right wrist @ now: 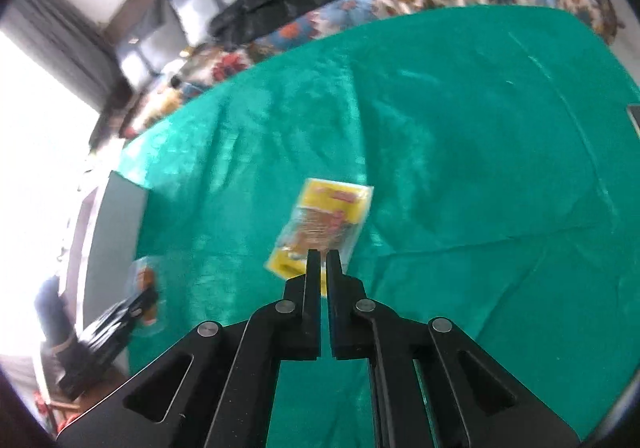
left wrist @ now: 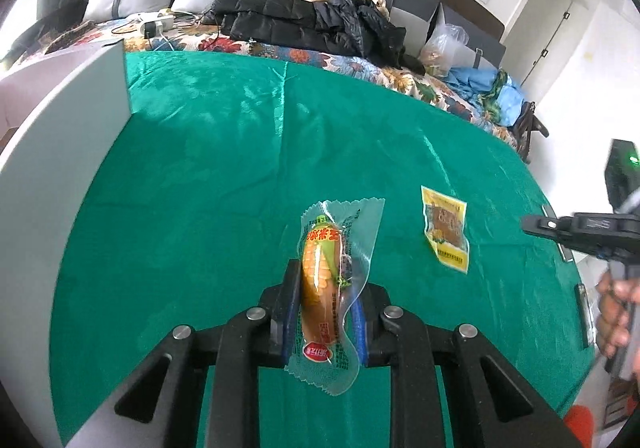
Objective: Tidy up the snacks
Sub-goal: 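Grasp the yellow meat-snack packet with the right tool while the left holds the corn packet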
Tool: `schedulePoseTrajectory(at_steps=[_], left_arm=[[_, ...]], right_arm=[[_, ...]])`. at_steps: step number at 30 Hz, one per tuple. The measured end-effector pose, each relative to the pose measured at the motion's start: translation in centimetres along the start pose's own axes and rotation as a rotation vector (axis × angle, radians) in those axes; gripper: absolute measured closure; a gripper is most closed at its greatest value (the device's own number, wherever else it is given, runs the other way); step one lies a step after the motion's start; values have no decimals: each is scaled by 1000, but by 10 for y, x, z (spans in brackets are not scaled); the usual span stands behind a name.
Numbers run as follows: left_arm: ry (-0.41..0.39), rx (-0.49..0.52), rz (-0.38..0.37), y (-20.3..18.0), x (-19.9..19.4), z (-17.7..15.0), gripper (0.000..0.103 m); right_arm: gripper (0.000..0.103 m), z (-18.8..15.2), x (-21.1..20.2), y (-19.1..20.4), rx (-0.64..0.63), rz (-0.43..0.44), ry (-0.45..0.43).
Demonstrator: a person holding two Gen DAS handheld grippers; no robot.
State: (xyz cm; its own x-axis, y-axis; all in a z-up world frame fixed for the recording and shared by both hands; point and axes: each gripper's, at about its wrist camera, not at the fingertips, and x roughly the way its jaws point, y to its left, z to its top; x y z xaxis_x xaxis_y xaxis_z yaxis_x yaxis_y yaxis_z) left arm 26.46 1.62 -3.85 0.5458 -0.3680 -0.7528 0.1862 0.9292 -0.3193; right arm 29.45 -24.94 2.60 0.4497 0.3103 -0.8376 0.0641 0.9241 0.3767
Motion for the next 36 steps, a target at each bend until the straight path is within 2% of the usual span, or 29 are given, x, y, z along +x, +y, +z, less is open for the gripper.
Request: schedulePoseTrajectory(at_steps=[1, 2, 3, 4, 6, 8, 9, 10, 11, 12, 13, 14, 15, 16, 20, 22, 23, 24, 26, 27, 28, 30, 31, 33, 34, 35, 36], left_arm=[[1, -4, 2, 2, -4, -4, 81], [3, -6, 2, 3, -6, -7, 81], [6, -13, 1, 5, -9, -11, 81], [7, -18, 0, 6, -11, -15, 81], [7, -26, -1, 8, -17, -22, 81], [6, -22, 4, 11, -24, -28, 81], [5, -18, 6, 11, -27, -32, 81], [9, -10, 11, 13, -30, -36, 81], [10, -5, 14, 14, -33, -38, 81], [10, 0, 15, 17, -37, -41, 81], [8, -2, 13, 19, -39, -44, 81], [8, -7, 9, 21, -41, -46, 81], [8, -15, 1, 24, -44, -48, 81], [6, -21, -10, 26, -46, -51, 81], [9, -24, -30, 24, -47, -59, 81], [16, -25, -40, 21, -46, -64, 81], [18, -27, -43, 19, -46, -65, 81], [20, -28, -43, 17, -46, -68, 81], [25, -27, -43, 16, -45, -68, 81], [25, -23, -42, 15, -45, -67, 81], [23, -16, -37, 14, -47, -66, 81], [21, -14, -34, 16, -48, -65, 81], [23, -19, -34, 17, -49, -66, 81], [23, -32, -36, 18, -47, -67, 81], [23, -39, -38, 18, -44, -65, 81], [23, -50, -42, 18, -41, -64, 81], [24, -65, -49, 18, -37, -64, 81]], right_arm=[[94, -1, 4, 2, -18, -48, 2], [88, 1, 9, 4, -24, -56, 5], [66, 2, 15, 6, -21, -58, 10], [53, 1, 21, 10, -12, -53, 16], [53, 1, 41, 22, 2, -88, 23], [53, 5, 77, 34, 4, -142, 79], [38, 4, 90, 41, -25, -184, 84], [39, 5, 102, 53, -97, -251, 30], [42, 6, 116, 62, -169, -337, 33], [48, 8, 123, 65, -161, -355, 50], [63, 11, 124, 64, -126, -345, 69], [72, 13, 123, 59, -112, -313, 102], [85, 13, 120, 55, -104, -279, 109], [103, 13, 116, 46, -84, -242, 117], [103, -1, 88, -1, 16, -127, 92], [103, -11, 78, -18, 64, -42, 76], [101, -15, 76, -29, 111, 34, 64], [96, -18, 73, -39, 156, 64, 44], [78, -17, 69, -41, 132, 71, -23], [48, -16, 70, -37, 91, 65, -38], [34, -12, 72, -27, 1, 47, -58], [34, -4, 78, -5, -157, 21, -51], [30, -1, 81, 7, -254, -14, -29], [27, 7, 106, 26, -393, -107, 68], [27, 8, 121, 27, -383, -148, 134], [21, 10, 140, 21, -263, -198, 211], [20, 10, 140, 26, -203, -196, 161]])
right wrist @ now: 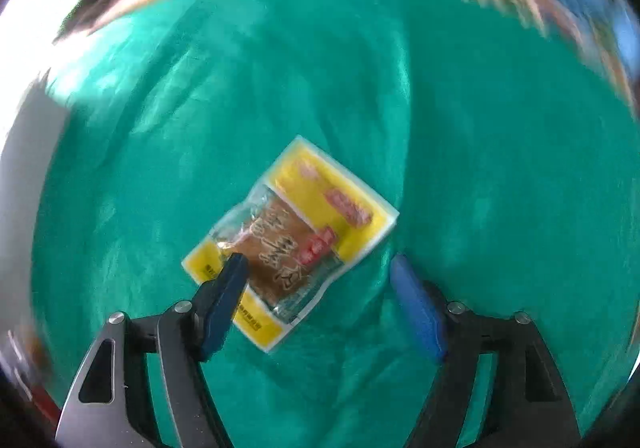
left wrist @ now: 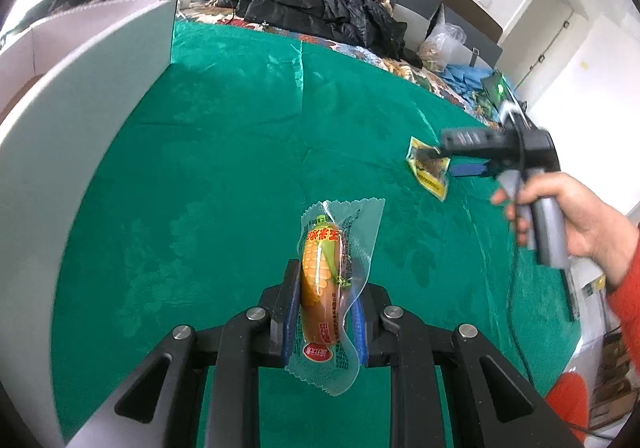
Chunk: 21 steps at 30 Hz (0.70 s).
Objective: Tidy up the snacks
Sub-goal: 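Grasp the yellow meat-snack packet with the right tool while the left holds the corn packet, then carry both packets over the white box and open both tools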
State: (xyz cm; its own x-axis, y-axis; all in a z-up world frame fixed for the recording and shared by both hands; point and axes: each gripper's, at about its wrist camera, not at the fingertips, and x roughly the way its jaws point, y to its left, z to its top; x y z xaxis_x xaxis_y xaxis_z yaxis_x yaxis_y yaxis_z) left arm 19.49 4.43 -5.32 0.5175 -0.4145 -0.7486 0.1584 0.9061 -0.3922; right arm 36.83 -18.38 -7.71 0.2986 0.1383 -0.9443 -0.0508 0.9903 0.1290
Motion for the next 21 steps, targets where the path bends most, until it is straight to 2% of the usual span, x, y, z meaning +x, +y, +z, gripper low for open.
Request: schedulePoseTrajectory(at_steps=[1, 2, 3, 4, 6, 8, 9, 10, 13, 15, 20, 21], left_arm=[[3, -6, -3, 0, 2, 0, 81], [7, -8, -5, 1, 4, 0, 81], [11, -8, -5, 0, 5, -1, 81], [11, -8, -9, 1, 5, -1, 81], [7, -5, -14, 3, 2, -3, 81], [7, 0, -15, 6, 0, -5, 81], [9, -8, -15, 9, -1, -5, 81], [9, -16, -18, 11, -2, -6, 81], [-3, -24, -22, 14, -9, -9, 81], [-8, -15, -22, 14, -14, -11, 81], [-11, -21, -32, 14, -21, -13, 81], [-15, -25, -37, 13, -23, -12, 81]], right_arm=[[13, -1, 4, 5, 80, 33, 1], [11, -4, 9, 18, 96, -13, -6], [6, -7, 16, 35, 27, -100, 4], [7, -13, 20, 49, -59, -137, -29], [10, -15, 23, 47, -50, -114, -1], [23, -18, 20, 41, -83, -114, 28], [45, -21, 16, 36, -86, -121, 30], [57, -18, 9, 31, -81, -129, 36], [59, -25, 6, 13, -57, -138, 44], [59, -34, -2, -5, -6, -80, 24], [59, -71, -29, -53, 159, 148, -24], [59, -68, -35, -56, 179, 184, -34]])
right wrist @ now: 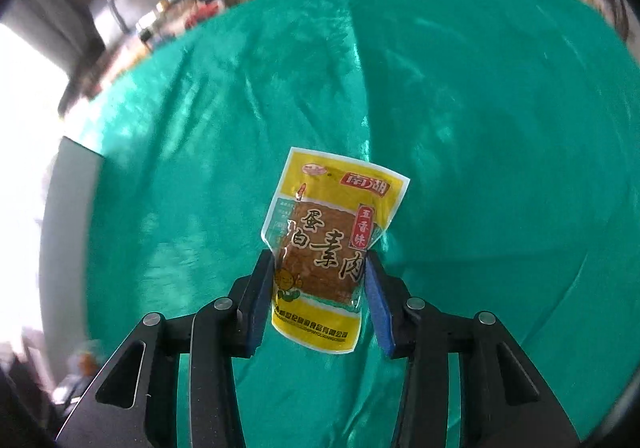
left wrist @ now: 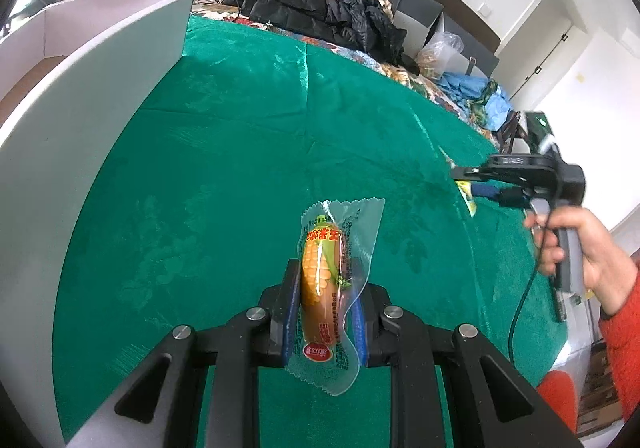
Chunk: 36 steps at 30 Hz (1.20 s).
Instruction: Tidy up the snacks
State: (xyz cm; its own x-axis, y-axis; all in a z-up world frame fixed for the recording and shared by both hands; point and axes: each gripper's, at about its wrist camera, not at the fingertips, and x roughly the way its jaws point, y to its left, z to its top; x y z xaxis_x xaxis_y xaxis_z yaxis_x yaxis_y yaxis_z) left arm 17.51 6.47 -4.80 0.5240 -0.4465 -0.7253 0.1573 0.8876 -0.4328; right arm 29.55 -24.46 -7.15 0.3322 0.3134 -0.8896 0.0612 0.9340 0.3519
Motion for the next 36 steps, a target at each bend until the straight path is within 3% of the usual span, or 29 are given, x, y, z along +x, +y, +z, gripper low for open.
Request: schedulePoseTrajectory(at_steps=[4, 9, 12, 16, 19, 20, 21, 22, 23, 24, 25, 26, 27, 30, 36], left_arm=[[-26, -37, -50, -2, -20, 8, 81], [-129, -112, -78, 23, -89, 27, 81], [-189, -138, -13, 55, -131, 35, 81], [-245, -167, 186, 120, -181, 42, 81], [-243, -180, 320, 162, -200, 39, 81], [-238, -184, 341, 170, -202, 37, 81], [-219, -197, 390, 184, -203, 33, 81], [-209, -208, 423, 192, -204, 31, 80], [-201, -219, 448, 199, -205, 26, 70], [-193, -229, 460, 207, -206, 20, 50], [-196, -240, 469, 212, -209, 15, 39], [-211, -245, 477, 215, -213, 10, 21], [-235, -247, 491, 214, -218, 6, 14], [-273, -229, 531, 202, -227, 2, 11], [-315, -240, 692, 176, -245, 14, 2]], right_arm=[[59, -14, -28, 2, 30, 120, -19], [58, -22, -68, 90, -113, 297, -55], [57, -29, -83, 173, -237, 425, -59], [56, -54, -80, 291, -415, 522, -31], [54, -78, -62, 371, -565, 498, -47], [49, -88, -56, 392, -620, 469, -63], [34, -95, -51, 409, -658, 438, -74], [30, -104, -42, 421, -694, 397, -90], [30, -113, -35, 431, -725, 349, -117], [30, -116, -29, 437, -745, 313, -134], [30, -117, -22, 442, -756, 271, -139], [29, -120, -18, 441, -748, 233, -130], [28, -110, -11, 449, -737, 228, -126], [26, -105, -25, 443, -739, 246, -173], [26, -106, -49, 461, -792, 197, -249]])
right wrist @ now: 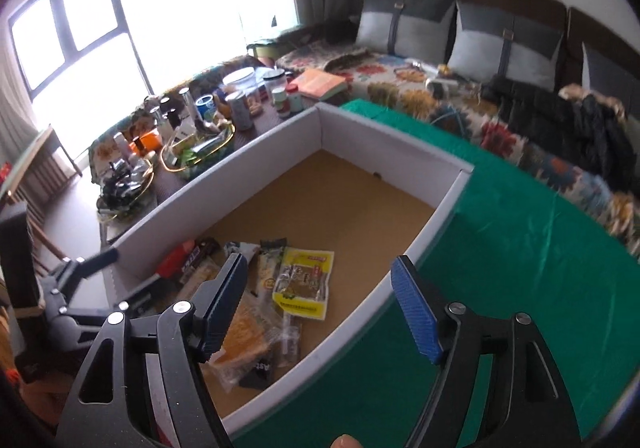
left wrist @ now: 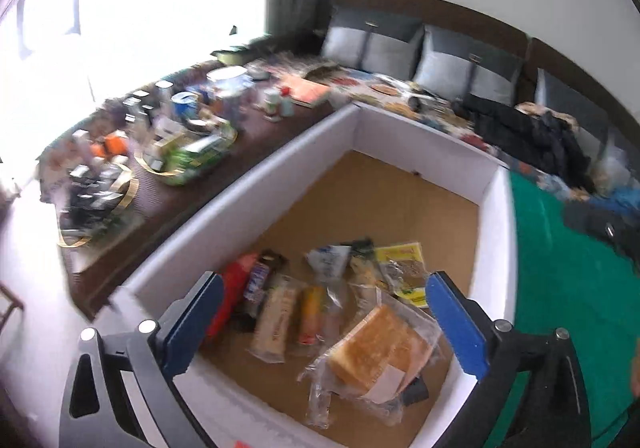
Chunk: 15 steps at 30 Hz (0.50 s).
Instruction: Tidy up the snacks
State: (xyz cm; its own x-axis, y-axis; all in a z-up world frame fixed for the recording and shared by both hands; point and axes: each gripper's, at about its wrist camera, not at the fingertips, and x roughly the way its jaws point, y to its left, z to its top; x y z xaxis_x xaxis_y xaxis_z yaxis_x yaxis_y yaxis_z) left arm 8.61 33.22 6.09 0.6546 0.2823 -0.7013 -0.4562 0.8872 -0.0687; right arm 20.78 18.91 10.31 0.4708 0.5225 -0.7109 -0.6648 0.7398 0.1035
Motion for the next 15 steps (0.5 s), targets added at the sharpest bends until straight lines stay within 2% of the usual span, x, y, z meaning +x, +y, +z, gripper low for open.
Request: schedulePoseTrajectory(at_steps=[1, 5, 15], left_arm=[[-9, -6, 28, 1, -5, 2, 2], [-9, -1, 33, 3, -21, 5, 2], [-51, 46, 114, 3, -47, 8, 2]], right_arm=[[26, -1, -5, 3, -8, -4, -5], [26, -4, -10, 11, -16, -2, -10], [26, -7, -28, 27, -50, -16, -31]])
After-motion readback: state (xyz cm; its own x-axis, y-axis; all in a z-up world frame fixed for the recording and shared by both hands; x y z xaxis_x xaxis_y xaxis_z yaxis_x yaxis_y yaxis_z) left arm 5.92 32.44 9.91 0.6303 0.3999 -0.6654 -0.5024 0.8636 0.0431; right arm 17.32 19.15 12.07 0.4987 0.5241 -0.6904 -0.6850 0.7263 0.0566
